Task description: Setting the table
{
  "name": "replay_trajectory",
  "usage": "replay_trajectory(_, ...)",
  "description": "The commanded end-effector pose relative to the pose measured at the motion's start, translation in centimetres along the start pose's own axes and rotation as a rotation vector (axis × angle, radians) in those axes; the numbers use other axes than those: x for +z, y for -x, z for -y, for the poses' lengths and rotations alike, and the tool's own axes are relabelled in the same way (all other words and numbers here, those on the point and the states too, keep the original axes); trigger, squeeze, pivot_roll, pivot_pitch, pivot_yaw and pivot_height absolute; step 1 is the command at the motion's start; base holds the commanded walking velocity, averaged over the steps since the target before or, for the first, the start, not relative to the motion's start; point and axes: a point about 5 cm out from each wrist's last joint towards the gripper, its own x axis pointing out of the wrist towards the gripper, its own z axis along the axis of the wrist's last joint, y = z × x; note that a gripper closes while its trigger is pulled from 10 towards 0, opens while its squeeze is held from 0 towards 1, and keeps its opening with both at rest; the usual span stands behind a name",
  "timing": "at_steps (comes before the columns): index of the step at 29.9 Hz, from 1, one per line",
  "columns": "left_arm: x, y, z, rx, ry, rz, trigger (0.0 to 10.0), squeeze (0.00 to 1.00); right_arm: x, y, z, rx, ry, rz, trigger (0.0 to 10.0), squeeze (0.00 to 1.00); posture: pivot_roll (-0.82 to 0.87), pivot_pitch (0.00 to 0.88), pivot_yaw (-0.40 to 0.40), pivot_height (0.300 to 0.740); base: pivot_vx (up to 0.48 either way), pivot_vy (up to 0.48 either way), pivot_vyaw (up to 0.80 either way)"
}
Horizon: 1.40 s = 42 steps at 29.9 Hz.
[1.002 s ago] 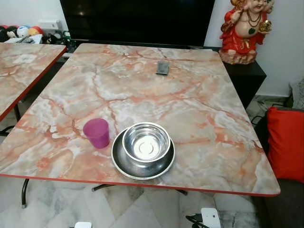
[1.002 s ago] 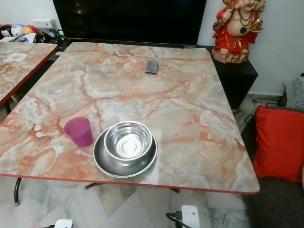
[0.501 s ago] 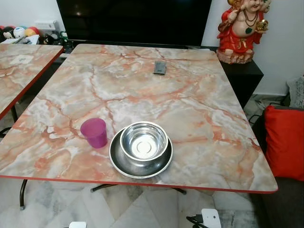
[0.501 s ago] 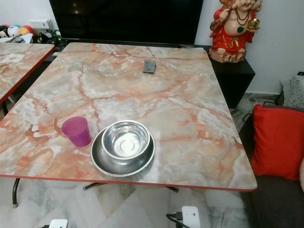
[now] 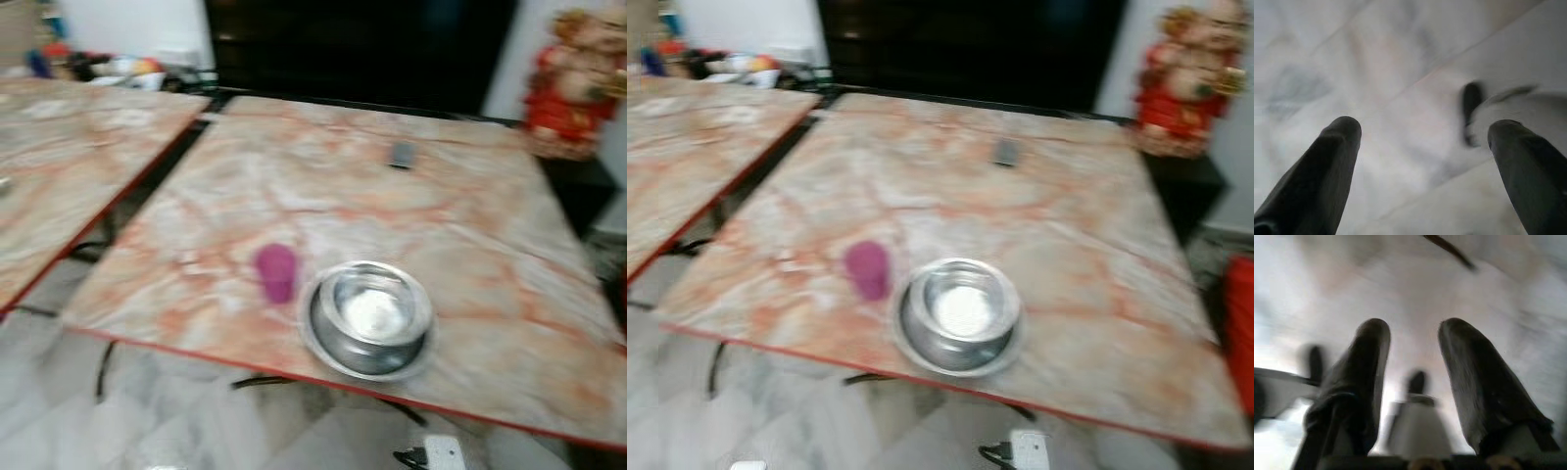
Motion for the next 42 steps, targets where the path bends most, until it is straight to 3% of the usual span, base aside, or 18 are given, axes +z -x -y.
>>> replay_trajectory(1,0.27,-0.1,0.7,-0.018,0.011,0.004,10.0,0.0,-1.44,0.29,1.16,-0.03,-0.005,-0.045,10.0,0.0,0.01,0.067,-0.012,0.74,0.0,0.442,0.0)
replay_trajectory(42,-0.1,-0.04,0.49,-0.009,0.038,-0.011,10.0,0.0,-1.02,0.18,1.31,-0.027,0.022,-0.042,10.0,0.0,0.03,0.1,-0.032,0.74,0.0,0.442,0.02)
